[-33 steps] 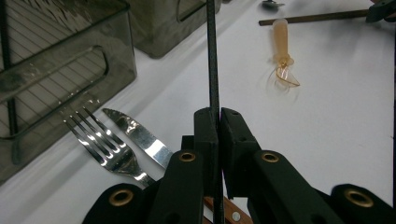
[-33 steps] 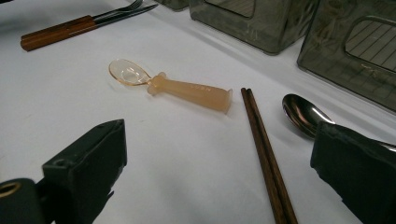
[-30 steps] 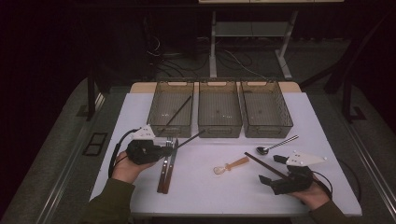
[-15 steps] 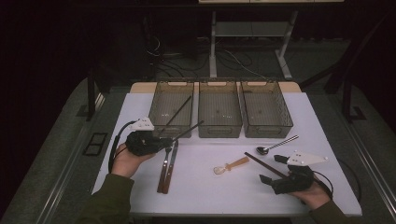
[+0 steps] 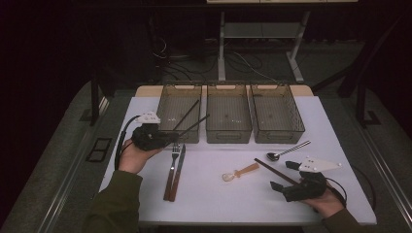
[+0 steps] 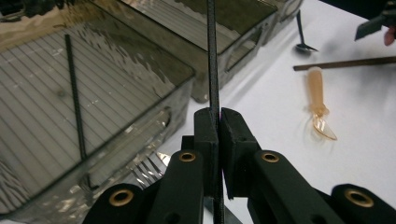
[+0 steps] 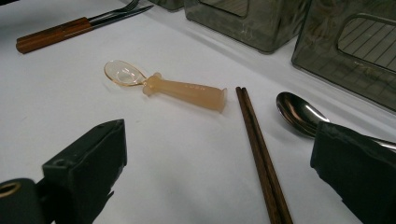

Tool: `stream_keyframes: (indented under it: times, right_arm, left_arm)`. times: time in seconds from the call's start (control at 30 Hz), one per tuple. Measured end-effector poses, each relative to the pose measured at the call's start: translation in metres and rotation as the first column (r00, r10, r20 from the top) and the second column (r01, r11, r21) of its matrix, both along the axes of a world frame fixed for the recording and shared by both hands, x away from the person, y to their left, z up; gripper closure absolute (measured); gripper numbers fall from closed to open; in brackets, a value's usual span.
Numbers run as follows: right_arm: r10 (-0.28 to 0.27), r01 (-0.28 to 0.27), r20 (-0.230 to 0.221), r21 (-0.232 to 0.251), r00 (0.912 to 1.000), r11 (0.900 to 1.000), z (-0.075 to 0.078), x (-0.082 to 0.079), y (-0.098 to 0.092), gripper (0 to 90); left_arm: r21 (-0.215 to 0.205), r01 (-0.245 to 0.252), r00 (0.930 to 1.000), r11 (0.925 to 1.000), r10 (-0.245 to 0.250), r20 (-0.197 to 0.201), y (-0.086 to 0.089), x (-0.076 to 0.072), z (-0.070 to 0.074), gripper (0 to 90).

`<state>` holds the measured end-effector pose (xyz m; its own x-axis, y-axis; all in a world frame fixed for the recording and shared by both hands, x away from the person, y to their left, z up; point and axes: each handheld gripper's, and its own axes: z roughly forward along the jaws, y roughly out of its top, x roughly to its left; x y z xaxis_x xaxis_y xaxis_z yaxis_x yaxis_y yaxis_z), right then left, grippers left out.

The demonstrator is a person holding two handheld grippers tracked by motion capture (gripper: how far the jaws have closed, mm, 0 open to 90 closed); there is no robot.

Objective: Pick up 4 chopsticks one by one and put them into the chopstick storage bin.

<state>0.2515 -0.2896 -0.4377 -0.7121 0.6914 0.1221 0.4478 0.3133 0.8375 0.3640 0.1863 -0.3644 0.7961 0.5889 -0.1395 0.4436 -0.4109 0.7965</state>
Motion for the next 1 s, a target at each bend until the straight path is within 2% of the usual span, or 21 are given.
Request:
stream_keyframes:
  times: [0.37, 0.43, 0.83, 1.0]
  right_arm:
    - [0.001, -0.001, 0.001, 0.0, 1.0, 1.0, 0.0, 0.0, 0.0, 3.9]
    - [0.001, -0.001, 0.002, 0.0, 1.0, 1.0, 0.0, 0.0, 0.0, 3.9]
    - [0.002, -0.002, 0.004, 0.001, 1.0, 1.0, 0.0, 0.0, 0.0, 3.9]
    - [0.003, -0.003, 0.003, 0.002, 1.0, 1.0, 0.0, 0.0, 0.0, 3.9]
  left_arm:
    - [-0.003, -0.053, 0.9985, 0.9986, 0.053, -0.01, -0.001, 0.024, 0.007, 84.9]
    - [0.007, -0.063, 0.998, 0.998, 0.063, -0.008, -0.001, 0.029, 0.007, 84.9]
    - [0.027, -0.122, 0.992, 0.9921, 0.123, -0.026, -0.004, 0.051, 0.003, 84.9]
    - [0.021, -0.148, 0.9885, 0.9887, 0.149, -0.029, -0.004, 0.06, 0.003, 84.9]
